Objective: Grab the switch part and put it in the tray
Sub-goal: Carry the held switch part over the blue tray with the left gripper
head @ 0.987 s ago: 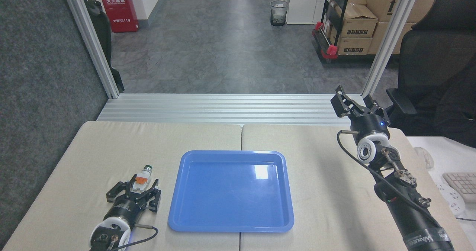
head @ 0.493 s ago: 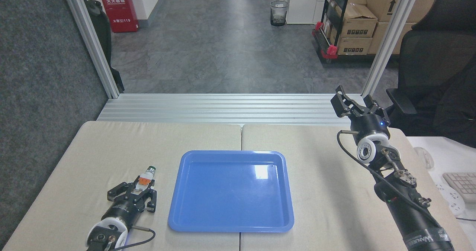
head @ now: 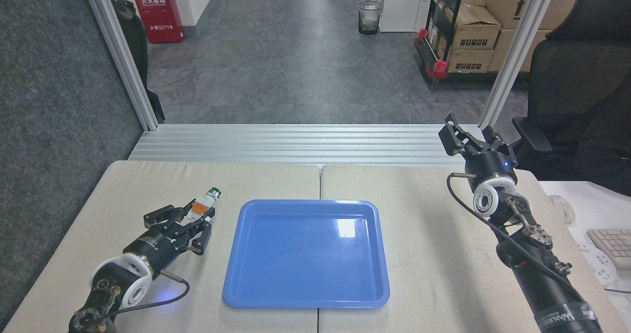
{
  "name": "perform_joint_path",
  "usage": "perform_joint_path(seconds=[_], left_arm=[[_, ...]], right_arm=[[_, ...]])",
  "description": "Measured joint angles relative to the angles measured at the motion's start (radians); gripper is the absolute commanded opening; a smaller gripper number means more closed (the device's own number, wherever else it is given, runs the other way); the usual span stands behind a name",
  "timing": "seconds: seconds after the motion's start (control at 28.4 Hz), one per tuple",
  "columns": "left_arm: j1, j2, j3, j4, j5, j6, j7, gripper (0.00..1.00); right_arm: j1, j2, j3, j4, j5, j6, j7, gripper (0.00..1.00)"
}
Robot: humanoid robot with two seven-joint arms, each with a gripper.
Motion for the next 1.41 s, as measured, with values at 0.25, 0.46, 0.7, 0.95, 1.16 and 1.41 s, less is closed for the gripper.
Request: perform_joint_path(seconds=[0.25, 0.46, 0.7, 0.95, 1.16, 1.41], left_arm=[[-0.017, -0.032, -0.034, -0.121, 0.003, -0.049, -0.050, 0.00], [0.031, -0.086, -0.110, -0.158, -0.166, -0.057, -0.069, 0.00], [0.059, -0.145, -0.167, -0.167, -0.274, -0.058, -0.075, 0.00], [0.019, -0.192, -0.204, -0.138, -0.320, -0.049, -0.077, 0.00], [0.011, -0.216, -0.227, -0.090, -0.335, -0.047, -0.077, 0.05], [0.017, -0.231, -0.243, -0.035, -0.338, -0.051, -0.076, 0.14]], right_arm=[[0.000, 0.000, 0.000, 0.000, 0.000, 0.000, 0.000, 0.99], [0.000, 0.000, 0.000, 0.000, 0.000, 0.000, 0.000, 0.99], [0.000, 0.000, 0.000, 0.000, 0.000, 0.000, 0.000, 0.99], [0.000, 0.000, 0.000, 0.000, 0.000, 0.000, 0.000, 0.99], [0.000, 0.000, 0.000, 0.000, 0.000, 0.000, 0.000, 0.99], [0.000, 0.000, 0.000, 0.000, 0.000, 0.000, 0.000, 0.99]])
